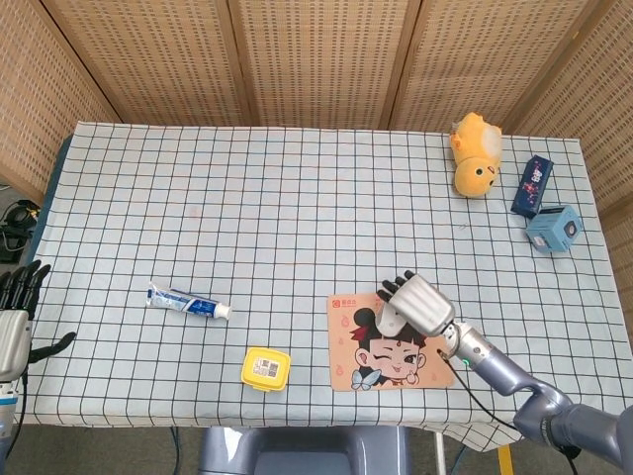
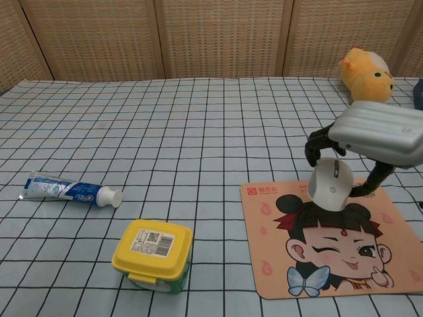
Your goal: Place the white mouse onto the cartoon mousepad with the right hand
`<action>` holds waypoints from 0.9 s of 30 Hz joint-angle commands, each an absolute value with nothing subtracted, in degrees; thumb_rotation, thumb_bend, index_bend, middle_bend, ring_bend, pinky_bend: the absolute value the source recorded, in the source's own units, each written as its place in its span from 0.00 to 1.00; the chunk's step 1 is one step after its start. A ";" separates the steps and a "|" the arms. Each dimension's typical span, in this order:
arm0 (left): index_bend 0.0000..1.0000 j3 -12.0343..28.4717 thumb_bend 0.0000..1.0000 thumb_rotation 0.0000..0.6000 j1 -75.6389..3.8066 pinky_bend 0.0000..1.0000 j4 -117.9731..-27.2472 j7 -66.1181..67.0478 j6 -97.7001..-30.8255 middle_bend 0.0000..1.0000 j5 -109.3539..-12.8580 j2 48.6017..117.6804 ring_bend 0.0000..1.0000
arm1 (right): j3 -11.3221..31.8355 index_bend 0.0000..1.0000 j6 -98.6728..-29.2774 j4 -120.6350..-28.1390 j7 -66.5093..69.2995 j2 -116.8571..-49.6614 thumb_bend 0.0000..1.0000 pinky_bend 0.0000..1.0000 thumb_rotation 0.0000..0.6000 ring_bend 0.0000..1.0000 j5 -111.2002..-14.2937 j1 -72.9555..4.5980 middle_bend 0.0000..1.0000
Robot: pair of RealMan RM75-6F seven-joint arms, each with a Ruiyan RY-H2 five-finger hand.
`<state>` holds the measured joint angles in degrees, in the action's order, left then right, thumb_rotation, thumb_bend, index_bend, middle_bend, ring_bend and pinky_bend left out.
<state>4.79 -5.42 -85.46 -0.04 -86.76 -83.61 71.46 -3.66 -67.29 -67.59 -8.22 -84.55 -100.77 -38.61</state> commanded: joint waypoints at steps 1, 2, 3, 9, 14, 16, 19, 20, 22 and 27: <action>0.00 4.78 0.03 1.00 -5.42 0.00 -85.44 -0.05 -86.74 0.00 -83.62 71.47 0.00 | -4.73 0.84 -67.08 -68.27 -8.70 -84.40 0.19 0.60 1.00 0.57 -101.97 -38.79 0.65; 0.00 4.79 0.03 1.00 -5.43 0.00 -85.44 -0.07 -86.75 0.00 -83.63 71.48 0.00 | -5.08 0.84 -66.92 -68.28 -8.77 -84.51 0.19 0.60 1.00 0.57 -102.33 -38.78 0.65; 0.00 4.80 0.03 1.00 -5.44 0.00 -85.42 -0.06 -86.76 0.00 -83.63 71.50 0.00 | -5.56 0.84 -66.78 -68.42 -8.73 -84.61 0.19 0.60 1.00 0.57 -102.72 -38.70 0.65; 0.00 4.76 0.03 1.00 -5.56 0.00 -85.31 0.15 -86.41 0.00 -83.48 71.65 0.00 | -7.08 0.84 -67.52 -69.17 -8.71 -84.82 0.19 0.60 1.00 0.57 -104.79 -38.32 0.65; 0.00 4.64 0.03 1.00 -5.58 0.00 -85.43 0.42 -86.41 0.00 -83.65 71.72 0.00 | -7.90 0.84 -67.65 -68.84 -8.25 -85.42 0.19 0.60 1.00 0.57 -105.97 -38.22 0.65; 0.00 4.61 0.03 1.00 -5.57 0.00 -85.52 0.46 -86.43 0.00 -83.70 71.70 0.00 | -8.06 0.84 -67.33 -68.16 -7.93 -85.97 0.19 0.60 1.00 0.57 -106.01 -38.20 0.65; 0.00 4.62 0.03 1.00 -5.48 0.00 -85.58 0.49 -86.60 0.00 -83.69 71.66 0.00 | -8.38 0.84 -67.50 -66.14 -7.68 -87.01 0.19 0.60 1.00 0.57 -107.03 -38.47 0.65; 0.00 4.64 0.03 1.00 -5.46 0.00 -85.61 0.42 -86.64 0.00 -83.68 71.63 0.00 | -8.48 0.84 -67.47 -65.31 -7.46 -87.36 0.19 0.60 1.00 0.57 -107.34 -38.63 0.65; 0.00 4.65 0.03 1.00 -5.45 0.00 -85.63 0.34 -86.70 0.00 -83.72 71.59 0.00 | -8.48 0.84 -67.49 -64.14 -6.93 -87.88 0.19 0.60 1.00 0.57 -107.71 -38.95 0.65; 0.00 4.55 0.03 1.00 -5.55 0.00 -85.51 0.45 -86.42 0.00 -83.75 71.68 0.00 | -8.26 0.84 -67.58 -60.34 -6.51 -89.00 0.19 0.60 1.00 0.57 -109.06 -40.33 0.65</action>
<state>4.55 -5.55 -85.51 0.45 -86.42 -83.75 71.67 -8.31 -67.47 -61.55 -6.77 -88.48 -108.38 -39.71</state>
